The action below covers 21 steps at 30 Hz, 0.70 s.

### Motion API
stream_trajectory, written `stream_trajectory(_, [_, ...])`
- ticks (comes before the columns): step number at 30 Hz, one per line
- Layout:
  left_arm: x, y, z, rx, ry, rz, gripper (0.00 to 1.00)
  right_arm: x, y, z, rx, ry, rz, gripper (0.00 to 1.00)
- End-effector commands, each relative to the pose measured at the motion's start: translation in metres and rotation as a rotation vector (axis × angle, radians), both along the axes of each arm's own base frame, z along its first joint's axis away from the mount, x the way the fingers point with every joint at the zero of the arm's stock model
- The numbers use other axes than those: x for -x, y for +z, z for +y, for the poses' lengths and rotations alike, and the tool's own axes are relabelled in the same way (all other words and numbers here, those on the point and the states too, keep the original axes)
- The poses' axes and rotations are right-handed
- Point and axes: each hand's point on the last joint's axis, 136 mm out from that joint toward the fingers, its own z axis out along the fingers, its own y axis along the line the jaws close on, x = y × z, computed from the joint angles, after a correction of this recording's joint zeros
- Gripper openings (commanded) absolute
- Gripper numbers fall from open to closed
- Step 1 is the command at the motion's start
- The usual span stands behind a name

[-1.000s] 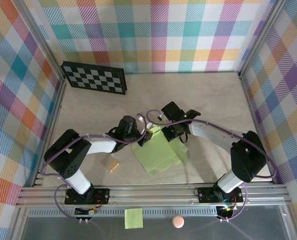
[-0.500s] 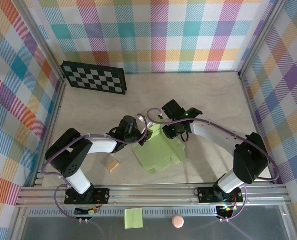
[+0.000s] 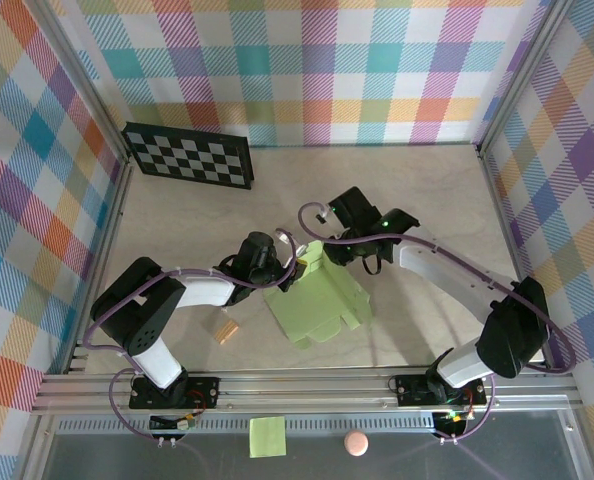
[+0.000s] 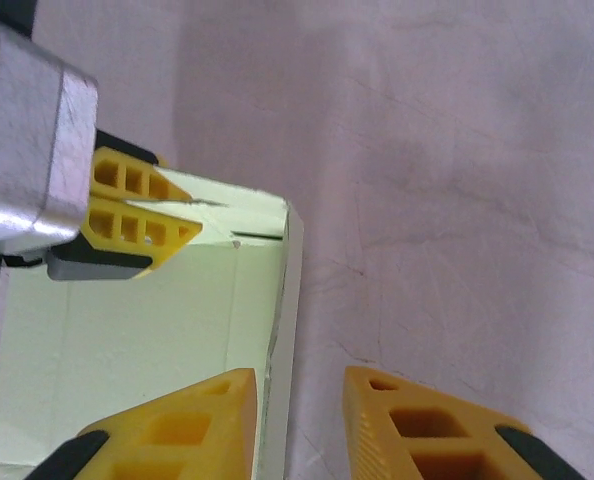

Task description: Fold the paper box

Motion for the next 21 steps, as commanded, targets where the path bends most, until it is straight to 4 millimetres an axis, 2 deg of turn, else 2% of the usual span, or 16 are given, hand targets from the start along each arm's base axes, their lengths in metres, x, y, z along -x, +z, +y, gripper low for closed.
stream_trajectory(1, [0.011,-0.021,0.005,-0.072,-0.014,0.051,0.07,-0.017,0.019,0.018,-0.060,0.024,-0.044,0.29])
stream_trajectory(6, [0.011,-0.020,0.005,-0.072,-0.014,0.051,0.07,-0.030,0.013,0.040,-0.105,0.063,0.020,0.25])
stream_trajectory(10, [0.011,-0.019,0.005,-0.072,-0.011,0.049,0.07,-0.038,0.000,0.050,-0.090,0.075,0.060,0.25])
stream_trajectory(16, [0.011,-0.019,0.004,-0.071,-0.010,0.050,0.07,-0.039,-0.014,0.052,-0.102,0.099,0.138,0.21])
stream_trajectory(21, [0.011,-0.019,0.003,-0.072,-0.010,0.051,0.07,-0.038,-0.018,0.039,-0.088,0.097,0.168,0.18])
